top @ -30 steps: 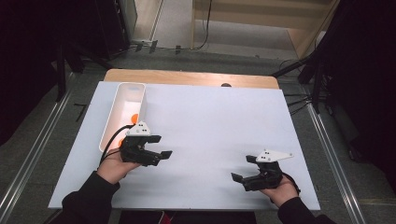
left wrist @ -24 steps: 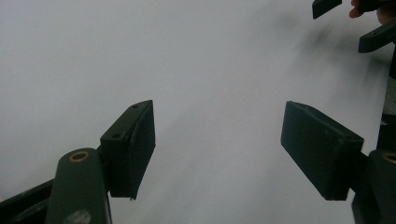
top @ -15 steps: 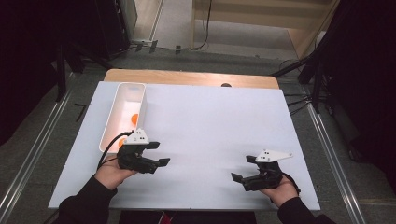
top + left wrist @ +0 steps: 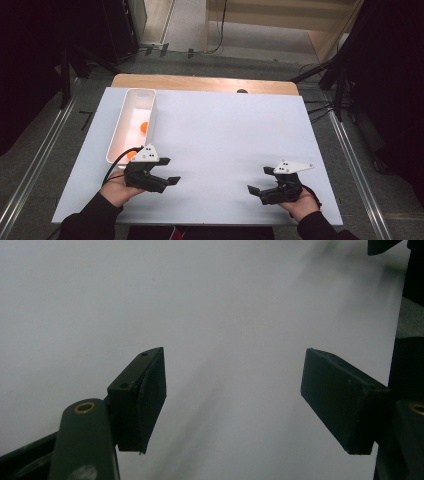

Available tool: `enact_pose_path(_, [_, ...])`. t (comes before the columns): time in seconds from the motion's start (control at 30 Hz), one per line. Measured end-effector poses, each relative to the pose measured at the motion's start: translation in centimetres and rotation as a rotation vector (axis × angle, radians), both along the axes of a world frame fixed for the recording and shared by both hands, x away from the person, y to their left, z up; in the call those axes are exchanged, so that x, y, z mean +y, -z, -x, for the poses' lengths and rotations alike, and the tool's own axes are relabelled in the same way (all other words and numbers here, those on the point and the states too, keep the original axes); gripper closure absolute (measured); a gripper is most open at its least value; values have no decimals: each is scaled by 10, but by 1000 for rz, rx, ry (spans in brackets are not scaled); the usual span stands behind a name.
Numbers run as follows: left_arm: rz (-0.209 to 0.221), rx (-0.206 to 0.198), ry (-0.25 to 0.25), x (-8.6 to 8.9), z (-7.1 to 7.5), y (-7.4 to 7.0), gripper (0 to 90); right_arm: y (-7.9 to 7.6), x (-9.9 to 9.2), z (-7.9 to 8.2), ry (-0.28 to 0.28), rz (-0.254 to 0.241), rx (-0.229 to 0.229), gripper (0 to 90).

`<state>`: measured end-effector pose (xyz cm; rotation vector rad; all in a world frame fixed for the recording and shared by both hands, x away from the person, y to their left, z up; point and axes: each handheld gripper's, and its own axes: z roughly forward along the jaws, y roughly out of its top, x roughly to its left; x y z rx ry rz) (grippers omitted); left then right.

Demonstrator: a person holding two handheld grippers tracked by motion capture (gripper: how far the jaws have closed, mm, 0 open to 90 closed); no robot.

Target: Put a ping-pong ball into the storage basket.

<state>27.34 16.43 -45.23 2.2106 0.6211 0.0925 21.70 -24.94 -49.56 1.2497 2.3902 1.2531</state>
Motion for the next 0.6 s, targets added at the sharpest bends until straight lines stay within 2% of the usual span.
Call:
enact_pose_path(0.2, [-15,-2,34,2,5,7,269,0,0,0,-1,0,1,51])
enact_pose_path(0.27, [-35,1,49,3,7,10,269,0,0,0,0,1,0,51])
enact_pose_path(0.6, [-54,6,56,9,11,16,269,0,0,0,0,3,0,51])
